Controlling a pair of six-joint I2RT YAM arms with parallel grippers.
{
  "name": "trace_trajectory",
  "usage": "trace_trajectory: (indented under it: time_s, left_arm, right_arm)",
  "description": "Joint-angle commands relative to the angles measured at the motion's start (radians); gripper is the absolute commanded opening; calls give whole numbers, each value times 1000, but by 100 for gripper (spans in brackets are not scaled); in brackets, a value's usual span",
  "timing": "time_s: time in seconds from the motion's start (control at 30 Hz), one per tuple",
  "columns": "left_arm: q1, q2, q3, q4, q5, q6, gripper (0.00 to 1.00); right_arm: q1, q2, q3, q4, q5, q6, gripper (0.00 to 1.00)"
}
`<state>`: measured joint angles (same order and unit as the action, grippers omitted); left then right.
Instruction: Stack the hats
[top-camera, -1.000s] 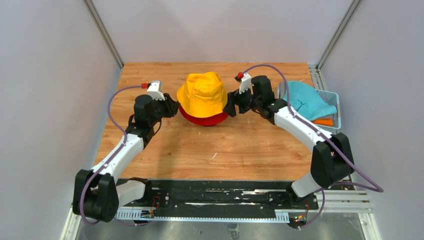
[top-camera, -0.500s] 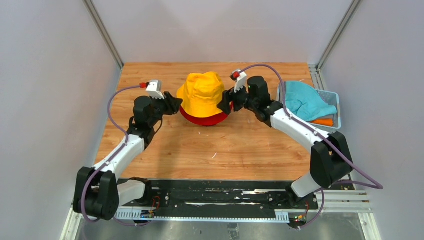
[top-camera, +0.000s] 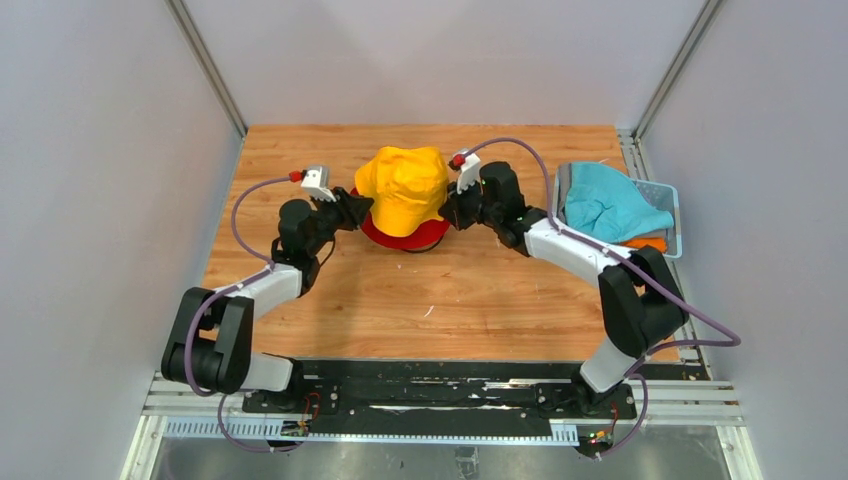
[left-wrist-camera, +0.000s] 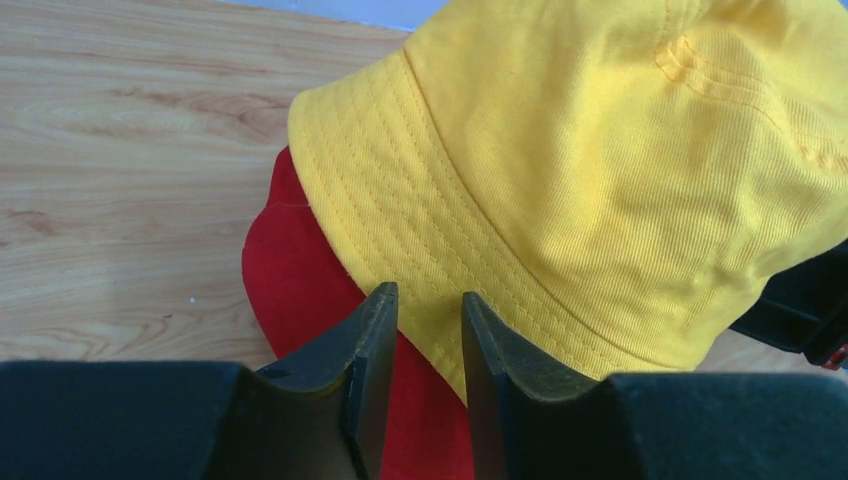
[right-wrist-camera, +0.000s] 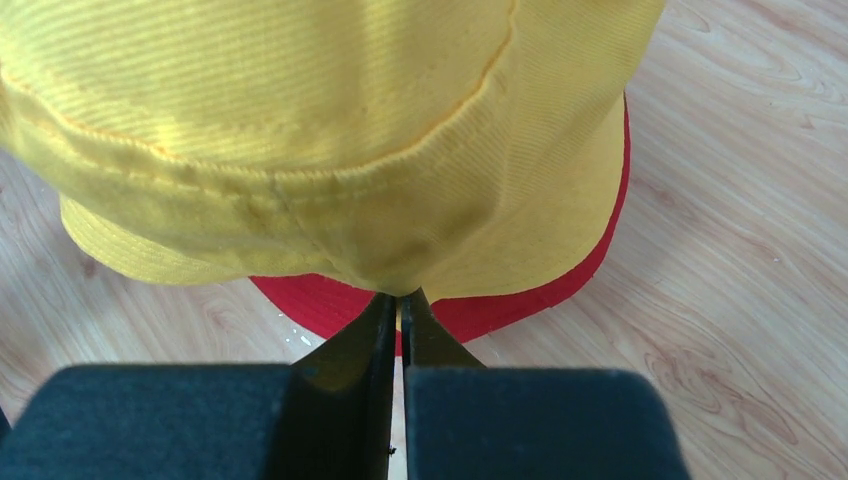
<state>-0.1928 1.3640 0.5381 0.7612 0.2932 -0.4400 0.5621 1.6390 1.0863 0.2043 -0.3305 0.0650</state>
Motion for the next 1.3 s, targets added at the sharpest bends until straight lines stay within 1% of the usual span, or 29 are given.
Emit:
trace_trajectory:
  time_s: [0.0,0.1,0.17,0.23,0.27,0.3,0.4,0.47,0.57,0.63,0.7,0.77,0.83,0.9,1.0,1.07,1.27]
  left_arm:
    - [0,14,1,32,-28,7,33]
    - [0,4,-2,-25,-72,17,32]
    - [0,-15,-5,-60,-93,23,32]
    - [0,-54,-3,-103,-115,29,33]
    - [0,-92,4,-142,-129,38,34]
    - [0,-120,14,-170,-141,43,34]
    - [0,-205,76,-323,-186,68,36]
    - [0,-250,112,-399,-206,82,37]
    - [0,-301,152,-482,-210,83,38]
    - [0,-327,169,-512,-192,78,38]
    - [0,-354,170,-513,-175,64,39]
    - [0,-368,169,-511,-161,48,39]
    - [0,-371,173,-511,-142,43,39]
    - [0,-375,170,-512,-133,43,39]
    - [0,-383,161,-511,-126,40,39]
    - [-1,-386,157,-511,-122,40,39]
    - [-2,-370,158,-510,-128,40,39]
  right_arm:
    - [25,-15,-32,-2,49,-8,1]
    - [25,-44,-51,-39,84,-8,1]
    - [25,-90,-74,-45,128,-12,6]
    - [23,-151,-83,-68,189,-19,16]
    - [19,-199,-87,-85,218,-22,28]
    - [16,-232,-88,-97,257,-25,36]
    - [-6,-319,-80,-147,431,-11,55]
    - [-37,-355,-53,-215,546,12,60]
    - [-90,-385,-25,-293,646,8,66]
    - [-109,-365,6,-364,777,-5,67]
    - [-131,-311,55,-455,910,-11,67]
    - [-160,-246,97,-534,976,-1,67]
    - [-192,-200,108,-562,977,16,65]
    - [-234,-172,95,-565,959,38,62]
    - [-285,-131,89,-564,937,55,60]
    - [-315,-105,93,-564,928,53,57]
    - [-388,-31,106,-556,869,46,55]
